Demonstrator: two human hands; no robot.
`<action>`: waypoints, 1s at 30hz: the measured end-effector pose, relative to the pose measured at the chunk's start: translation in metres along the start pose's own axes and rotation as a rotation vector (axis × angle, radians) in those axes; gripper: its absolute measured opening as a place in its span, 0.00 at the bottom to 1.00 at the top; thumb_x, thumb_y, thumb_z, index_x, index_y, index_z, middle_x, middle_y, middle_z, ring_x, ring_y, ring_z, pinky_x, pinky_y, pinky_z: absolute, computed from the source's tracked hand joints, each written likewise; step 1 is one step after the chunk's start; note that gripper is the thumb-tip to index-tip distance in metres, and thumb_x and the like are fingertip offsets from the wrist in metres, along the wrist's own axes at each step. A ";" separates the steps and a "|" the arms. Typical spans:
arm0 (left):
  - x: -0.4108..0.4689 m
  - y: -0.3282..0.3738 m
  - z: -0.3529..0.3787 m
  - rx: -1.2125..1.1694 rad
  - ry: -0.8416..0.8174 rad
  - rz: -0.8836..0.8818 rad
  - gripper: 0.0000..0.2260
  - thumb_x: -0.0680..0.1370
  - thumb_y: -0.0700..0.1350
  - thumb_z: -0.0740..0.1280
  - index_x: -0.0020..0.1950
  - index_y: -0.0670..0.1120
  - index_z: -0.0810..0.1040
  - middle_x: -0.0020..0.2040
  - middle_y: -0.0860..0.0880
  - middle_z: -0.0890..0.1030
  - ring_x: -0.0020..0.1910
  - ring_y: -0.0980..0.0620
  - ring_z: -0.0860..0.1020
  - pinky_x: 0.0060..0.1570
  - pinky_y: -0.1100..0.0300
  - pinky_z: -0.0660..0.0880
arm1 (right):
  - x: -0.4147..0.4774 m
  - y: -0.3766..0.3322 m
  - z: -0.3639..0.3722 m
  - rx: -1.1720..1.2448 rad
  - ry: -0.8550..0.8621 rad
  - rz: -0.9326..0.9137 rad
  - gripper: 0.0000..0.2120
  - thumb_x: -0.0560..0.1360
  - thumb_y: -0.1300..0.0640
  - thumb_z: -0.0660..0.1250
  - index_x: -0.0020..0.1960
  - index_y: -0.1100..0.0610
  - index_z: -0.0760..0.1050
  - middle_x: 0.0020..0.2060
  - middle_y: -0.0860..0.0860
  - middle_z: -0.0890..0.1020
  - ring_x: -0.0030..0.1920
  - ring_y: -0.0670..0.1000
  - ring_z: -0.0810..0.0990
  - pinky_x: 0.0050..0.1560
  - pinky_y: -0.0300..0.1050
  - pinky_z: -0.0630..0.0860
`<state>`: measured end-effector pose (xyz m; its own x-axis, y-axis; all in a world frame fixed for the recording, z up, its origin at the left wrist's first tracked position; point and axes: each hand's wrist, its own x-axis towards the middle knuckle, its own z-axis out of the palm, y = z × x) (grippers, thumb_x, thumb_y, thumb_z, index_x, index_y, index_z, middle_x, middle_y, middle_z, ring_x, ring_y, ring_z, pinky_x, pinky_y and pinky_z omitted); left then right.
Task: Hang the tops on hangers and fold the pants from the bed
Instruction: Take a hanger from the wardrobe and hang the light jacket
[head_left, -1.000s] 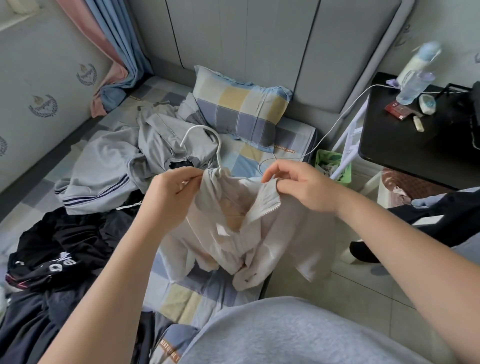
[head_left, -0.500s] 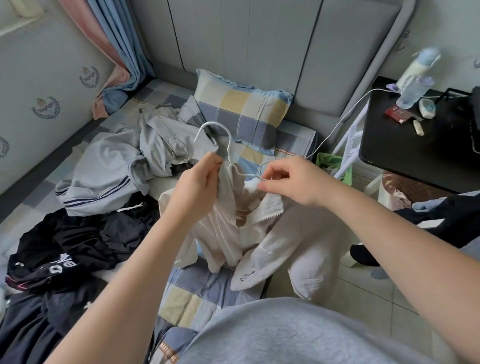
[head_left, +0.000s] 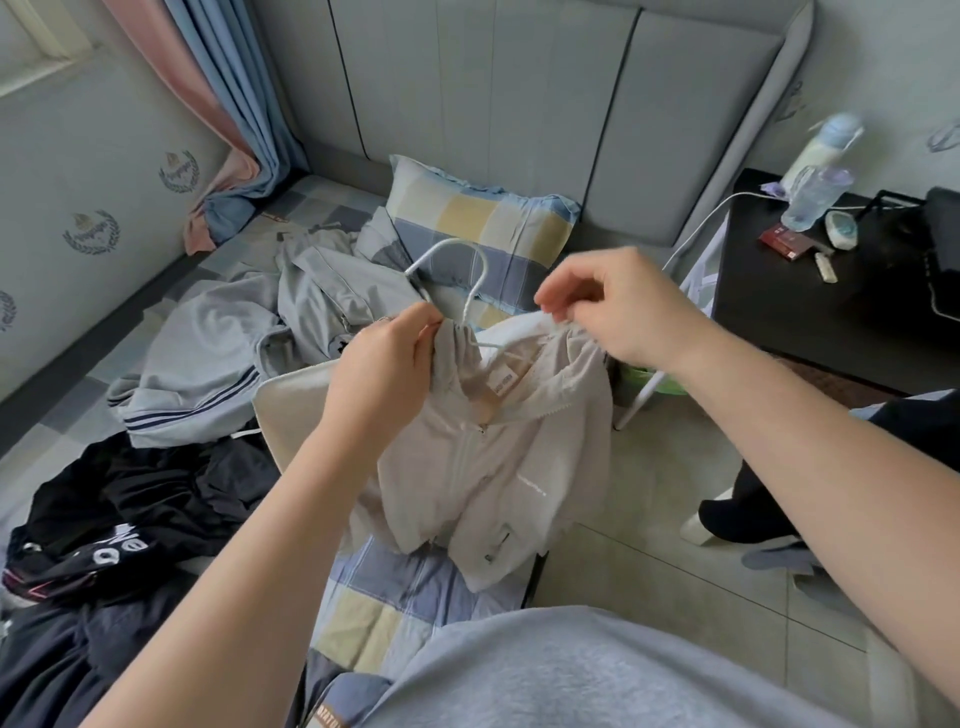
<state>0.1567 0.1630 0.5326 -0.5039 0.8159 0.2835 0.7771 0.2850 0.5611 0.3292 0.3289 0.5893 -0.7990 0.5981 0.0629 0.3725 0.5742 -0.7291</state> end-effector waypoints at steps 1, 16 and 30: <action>0.002 0.003 0.001 0.028 0.006 0.012 0.09 0.83 0.42 0.58 0.54 0.43 0.78 0.42 0.41 0.81 0.41 0.38 0.77 0.41 0.45 0.75 | 0.002 -0.009 -0.004 0.097 0.003 -0.024 0.16 0.74 0.76 0.65 0.50 0.58 0.82 0.41 0.51 0.85 0.42 0.46 0.83 0.50 0.38 0.80; 0.034 0.017 -0.033 -0.323 0.384 -0.050 0.09 0.82 0.39 0.59 0.51 0.46 0.79 0.37 0.56 0.78 0.36 0.55 0.73 0.39 0.63 0.69 | 0.009 -0.002 -0.042 0.073 0.167 -0.057 0.13 0.78 0.56 0.69 0.60 0.44 0.75 0.63 0.46 0.77 0.65 0.42 0.73 0.67 0.45 0.70; 0.048 0.019 -0.037 -0.265 0.321 -0.097 0.09 0.82 0.40 0.59 0.51 0.46 0.80 0.37 0.54 0.78 0.36 0.56 0.71 0.37 0.69 0.66 | -0.002 0.048 -0.039 -0.018 0.420 0.121 0.05 0.76 0.60 0.72 0.48 0.50 0.83 0.36 0.43 0.82 0.35 0.39 0.78 0.36 0.26 0.69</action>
<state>0.1331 0.1889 0.5853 -0.6943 0.5817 0.4238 0.6177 0.1795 0.7656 0.3671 0.3774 0.5805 -0.4894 0.8348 0.2520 0.4625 0.4936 -0.7365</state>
